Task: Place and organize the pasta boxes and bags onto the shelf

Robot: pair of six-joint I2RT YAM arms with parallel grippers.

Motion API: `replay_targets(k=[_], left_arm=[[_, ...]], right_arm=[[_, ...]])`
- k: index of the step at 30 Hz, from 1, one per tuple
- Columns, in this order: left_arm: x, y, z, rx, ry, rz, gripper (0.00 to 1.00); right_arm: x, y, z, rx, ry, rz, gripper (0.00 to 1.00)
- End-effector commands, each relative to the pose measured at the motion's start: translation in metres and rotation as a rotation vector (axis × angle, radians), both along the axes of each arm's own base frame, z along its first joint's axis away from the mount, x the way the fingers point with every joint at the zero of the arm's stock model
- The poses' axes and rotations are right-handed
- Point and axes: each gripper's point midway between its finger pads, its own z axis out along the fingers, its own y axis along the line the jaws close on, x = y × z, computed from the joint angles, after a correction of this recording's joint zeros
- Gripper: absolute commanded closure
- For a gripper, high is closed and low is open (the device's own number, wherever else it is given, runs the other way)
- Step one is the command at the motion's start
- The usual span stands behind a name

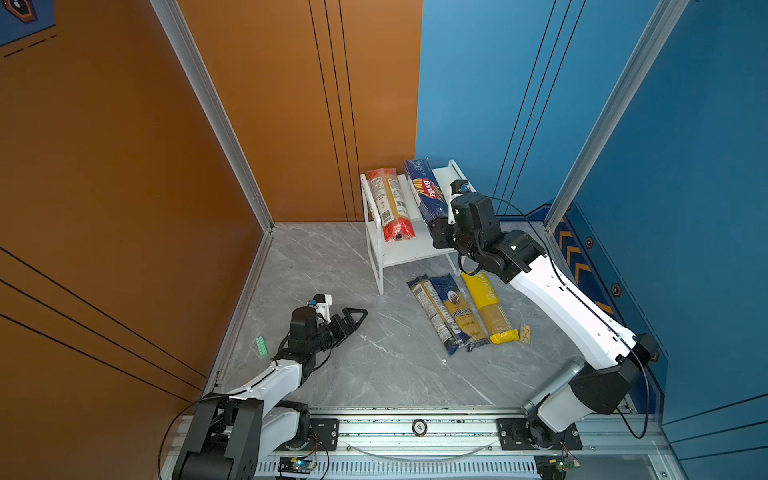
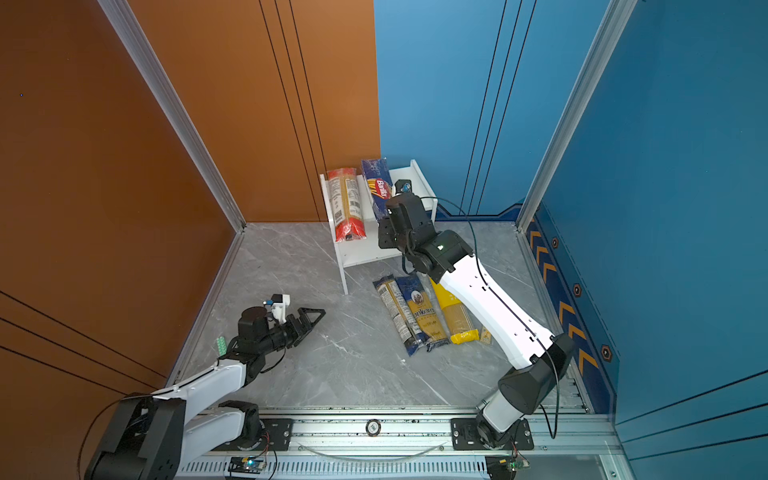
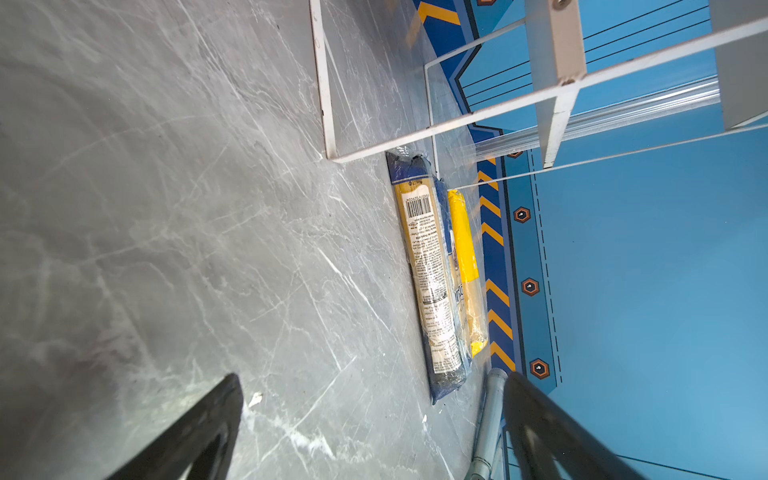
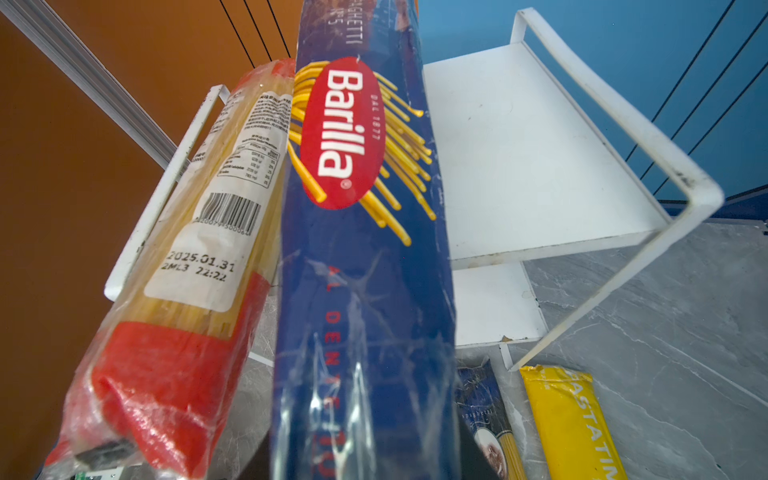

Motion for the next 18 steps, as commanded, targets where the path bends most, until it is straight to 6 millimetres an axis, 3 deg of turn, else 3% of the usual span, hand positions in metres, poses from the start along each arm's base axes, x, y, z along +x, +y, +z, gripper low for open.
replay_targets(k=[1, 18], left_arm=[[0.0064, -0.001, 0.0146, -0.007, -0.051, -0.018, 0.02], [0.004, 0.0035, 0.0136, -0.014, -0.051, -0.011, 0.02]], right_arm=[[0.0106, 0.0027, 0.0661, 0.14, -0.208, -0.042, 1.0], [0.0174, 0.0072, 0.0605, 0.136, -0.214, -0.056, 1.0]])
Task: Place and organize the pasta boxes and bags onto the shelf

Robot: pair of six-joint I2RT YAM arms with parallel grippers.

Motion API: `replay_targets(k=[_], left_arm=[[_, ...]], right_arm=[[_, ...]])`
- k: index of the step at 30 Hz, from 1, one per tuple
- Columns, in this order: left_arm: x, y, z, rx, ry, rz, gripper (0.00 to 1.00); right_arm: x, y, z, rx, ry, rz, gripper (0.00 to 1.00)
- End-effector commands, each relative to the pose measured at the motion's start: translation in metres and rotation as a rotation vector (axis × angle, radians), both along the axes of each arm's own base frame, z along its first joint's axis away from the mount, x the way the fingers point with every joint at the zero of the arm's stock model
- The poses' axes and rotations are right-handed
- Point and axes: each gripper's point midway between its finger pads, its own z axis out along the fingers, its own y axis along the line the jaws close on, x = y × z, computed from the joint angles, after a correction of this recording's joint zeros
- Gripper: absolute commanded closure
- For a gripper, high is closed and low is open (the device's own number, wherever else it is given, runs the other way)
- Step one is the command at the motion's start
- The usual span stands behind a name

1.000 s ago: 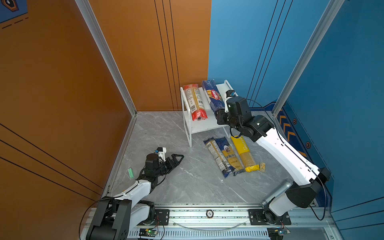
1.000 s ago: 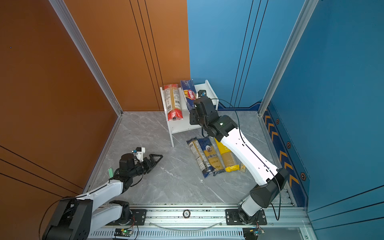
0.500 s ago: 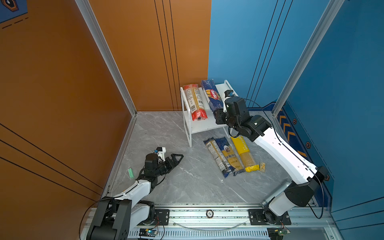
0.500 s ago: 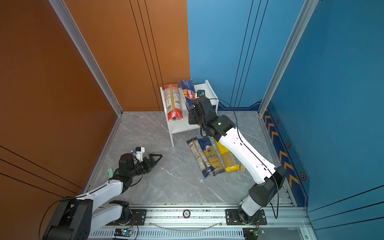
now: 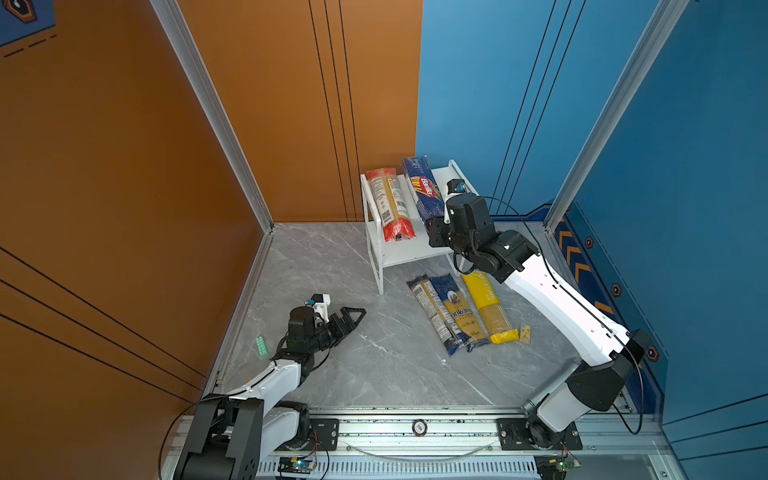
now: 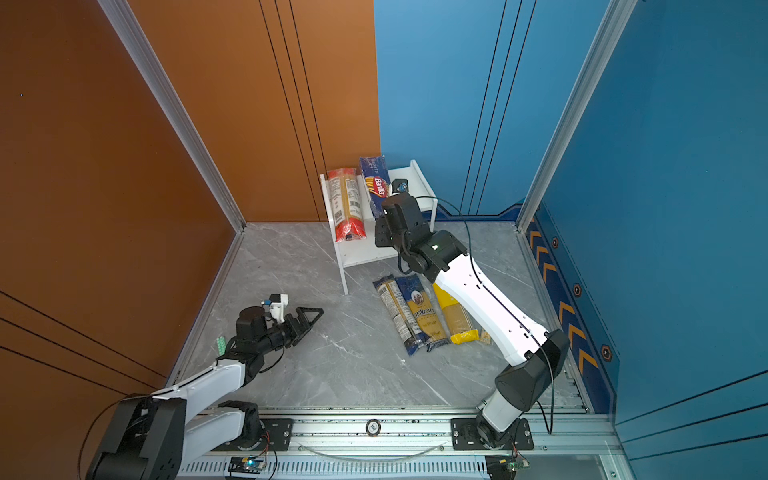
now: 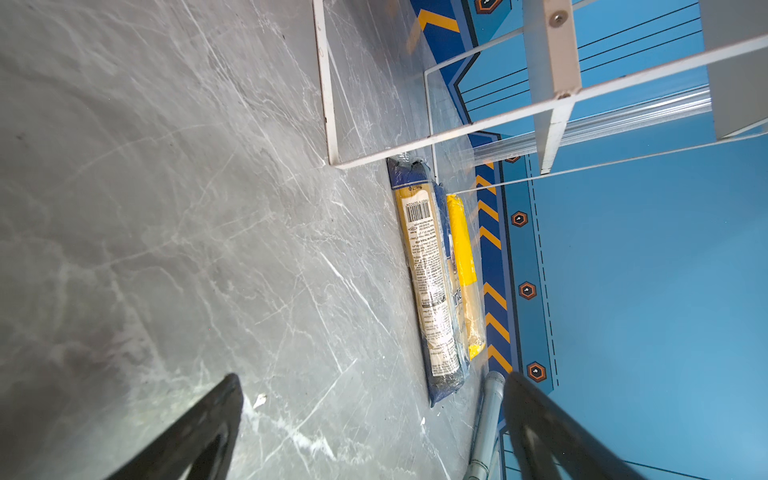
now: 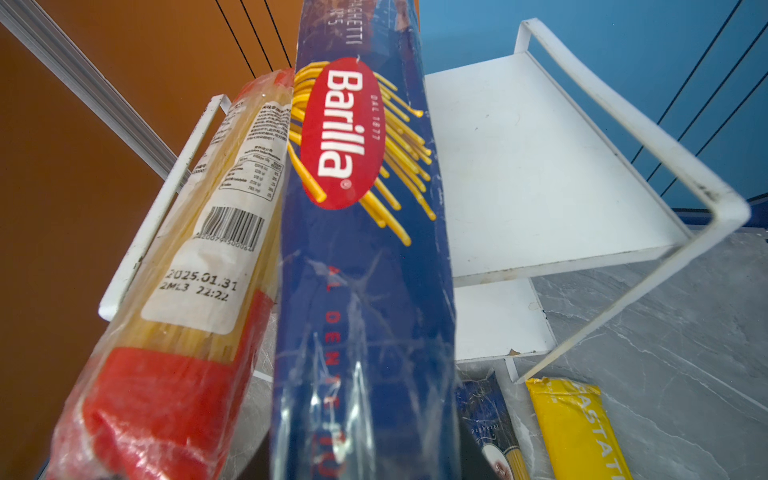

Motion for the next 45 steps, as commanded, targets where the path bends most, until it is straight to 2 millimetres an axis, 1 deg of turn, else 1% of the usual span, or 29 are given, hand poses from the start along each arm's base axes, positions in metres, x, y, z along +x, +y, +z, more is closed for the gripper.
replay_targets(k=[1, 24, 38, 45], left_arm=[[0.003, 0.0, 0.012, -0.006, -0.049, -0.017, 0.02], [0.001, 0.005, 0.012, -0.011, -0.053, -0.005, 0.02], [0.0, 0.007, 0.012, -0.013, -0.055, 0.0, 0.02], [0.001, 0.007, 0.013, -0.014, -0.055, 0.002, 0.02]], right_arm=[[0.01, 0.002, 0.062, 0.134, -0.195, -0.038, 1.0], [0.018, 0.002, 0.058, 0.119, -0.203, -0.063, 1.0], [0.025, 0.006, 0.046, 0.094, -0.19, -0.073, 1.0], [0.027, 0.003, 0.045, 0.085, -0.192, -0.09, 1.0]])
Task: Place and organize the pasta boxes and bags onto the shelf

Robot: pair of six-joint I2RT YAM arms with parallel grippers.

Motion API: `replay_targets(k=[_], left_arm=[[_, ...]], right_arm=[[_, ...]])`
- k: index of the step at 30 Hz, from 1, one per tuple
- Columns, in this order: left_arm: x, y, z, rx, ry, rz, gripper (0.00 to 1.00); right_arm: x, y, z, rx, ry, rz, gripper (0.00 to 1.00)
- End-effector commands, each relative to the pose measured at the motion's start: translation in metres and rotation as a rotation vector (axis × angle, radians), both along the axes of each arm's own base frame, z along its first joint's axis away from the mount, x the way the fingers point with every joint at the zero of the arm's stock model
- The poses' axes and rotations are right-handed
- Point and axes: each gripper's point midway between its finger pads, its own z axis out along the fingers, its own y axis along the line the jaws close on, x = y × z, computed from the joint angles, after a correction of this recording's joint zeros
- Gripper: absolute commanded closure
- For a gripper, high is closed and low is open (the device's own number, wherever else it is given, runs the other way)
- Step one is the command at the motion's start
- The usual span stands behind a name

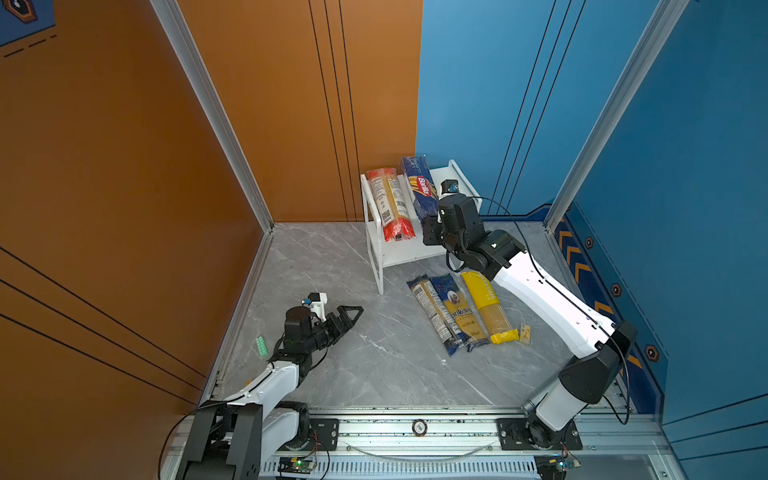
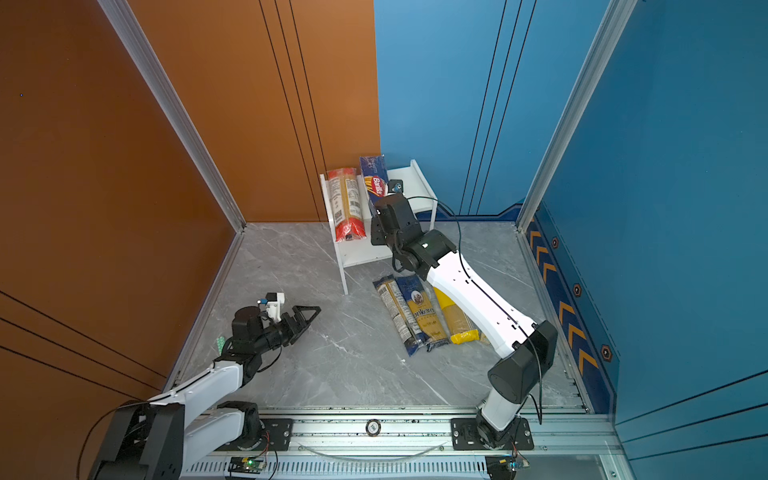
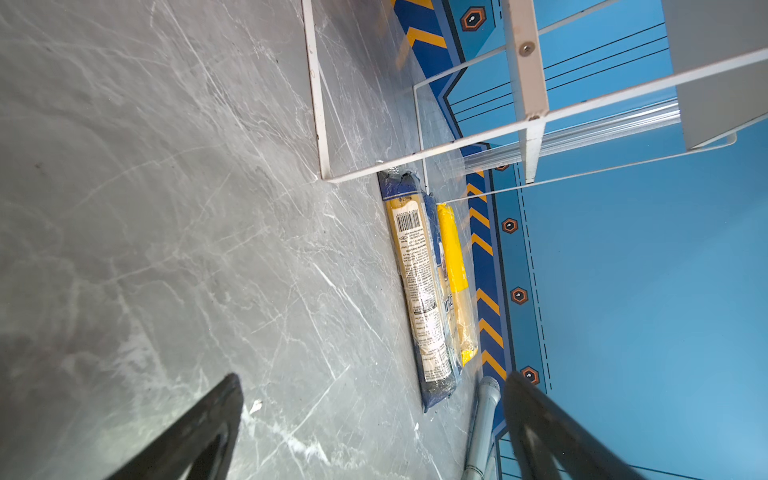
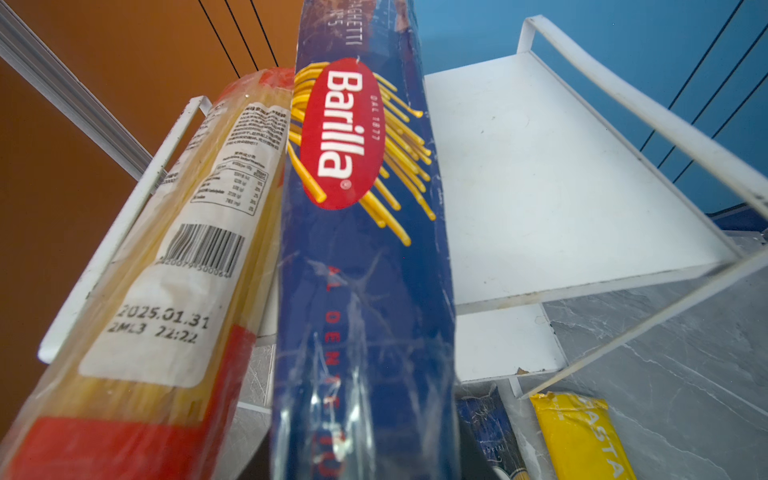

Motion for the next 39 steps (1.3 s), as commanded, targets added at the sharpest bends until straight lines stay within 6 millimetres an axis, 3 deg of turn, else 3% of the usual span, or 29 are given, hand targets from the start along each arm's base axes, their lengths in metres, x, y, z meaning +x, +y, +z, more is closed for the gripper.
replay_targets(k=[1, 8, 19, 25, 29, 39], left_arm=[[-0.001, 0.001, 0.003, -0.001, -0.026, -0.01, 0.02], [-0.001, 0.001, 0.004, -0.002, -0.026, -0.011, 0.02], [-0.001, 0.002, 0.004, -0.004, -0.027, -0.01, 0.02], [-0.001, 0.002, 0.005, -0.004, -0.029, -0.011, 0.02], [-0.001, 0.002, 0.004, -0.004, -0.029, -0.011, 0.02], [-0.002, 0.002, 0.003, -0.003, -0.026, -0.01, 0.02]], right_arm=[[0.009, -0.003, 0.055, 0.095, -0.176, -0.05, 1.0], [0.01, -0.001, 0.052, 0.091, -0.17, -0.047, 1.0], [0.009, -0.001, 0.051, 0.095, -0.163, -0.045, 0.84], [0.01, 0.0, 0.049, 0.098, -0.158, -0.044, 0.8], [0.011, 0.001, 0.048, 0.099, -0.157, -0.043, 0.71], [0.012, 0.004, 0.043, 0.099, -0.146, -0.036, 0.66]])
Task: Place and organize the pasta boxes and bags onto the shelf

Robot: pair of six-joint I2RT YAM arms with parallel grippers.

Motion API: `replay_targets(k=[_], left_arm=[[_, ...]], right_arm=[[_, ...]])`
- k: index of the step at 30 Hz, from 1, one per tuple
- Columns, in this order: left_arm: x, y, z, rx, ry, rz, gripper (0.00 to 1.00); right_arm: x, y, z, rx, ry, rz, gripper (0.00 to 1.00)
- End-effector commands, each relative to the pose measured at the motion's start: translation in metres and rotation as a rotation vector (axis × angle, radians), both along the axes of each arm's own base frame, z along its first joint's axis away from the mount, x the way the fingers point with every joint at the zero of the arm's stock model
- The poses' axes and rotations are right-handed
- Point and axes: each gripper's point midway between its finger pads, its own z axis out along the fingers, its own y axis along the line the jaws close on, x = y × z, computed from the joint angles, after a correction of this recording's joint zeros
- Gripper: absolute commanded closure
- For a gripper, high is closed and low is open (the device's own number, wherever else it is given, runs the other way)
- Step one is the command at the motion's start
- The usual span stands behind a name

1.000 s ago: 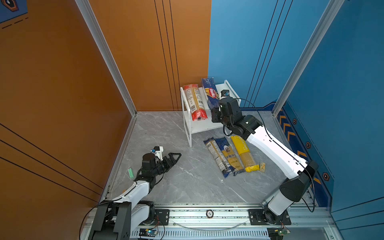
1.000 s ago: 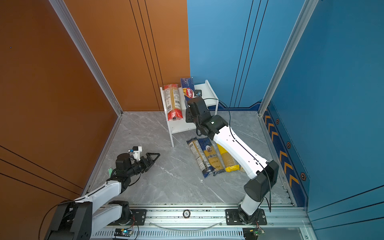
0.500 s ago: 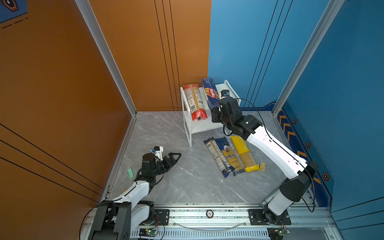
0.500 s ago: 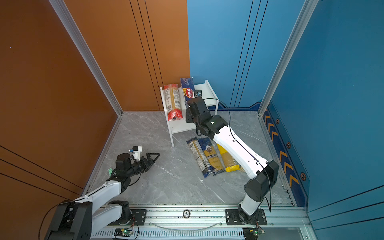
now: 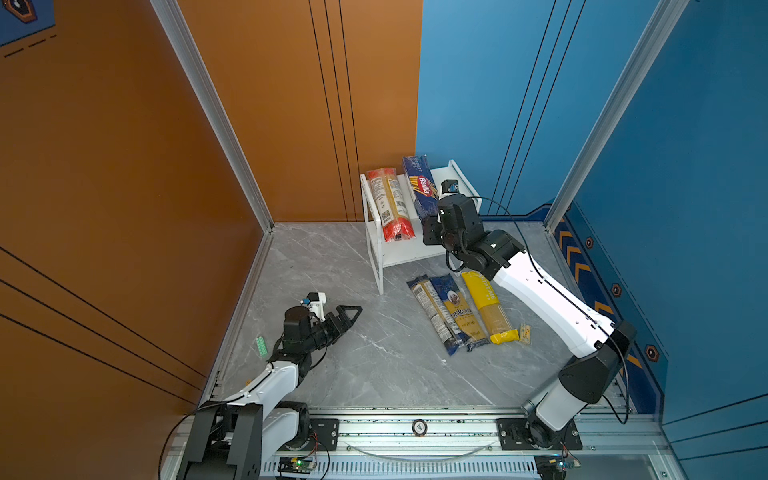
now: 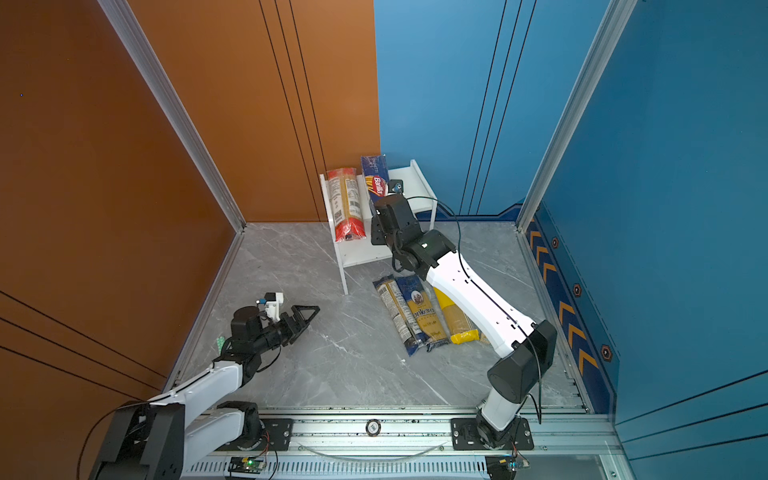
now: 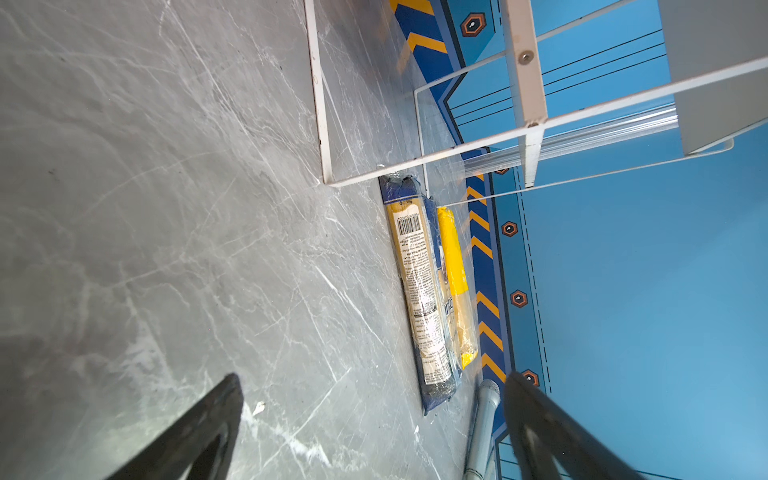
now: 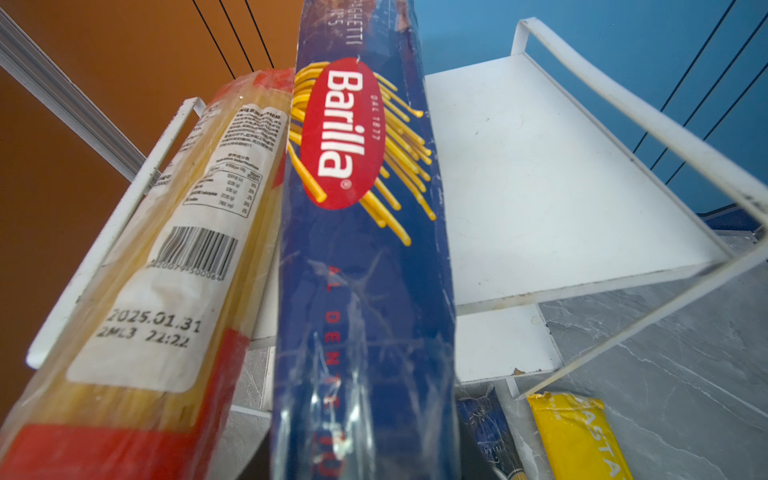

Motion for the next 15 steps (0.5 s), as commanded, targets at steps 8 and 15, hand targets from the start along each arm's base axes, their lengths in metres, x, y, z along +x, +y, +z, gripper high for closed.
replay_targets(k=[8, 15], left_arm=[[-0.0031, 0.0007, 0.0021, 0.001, -0.027, -0.015, 0.02], [-0.0036, 0.0018, 0.0008, 0.001, -0.024, -0.011, 0.02]], right_arm=[[0.013, 0.0062, 0.0405, 0.098, -0.139, -0.03, 0.62], [0.0135, 0.0077, 0.0397, 0.098, -0.138, -0.025, 0.58]])
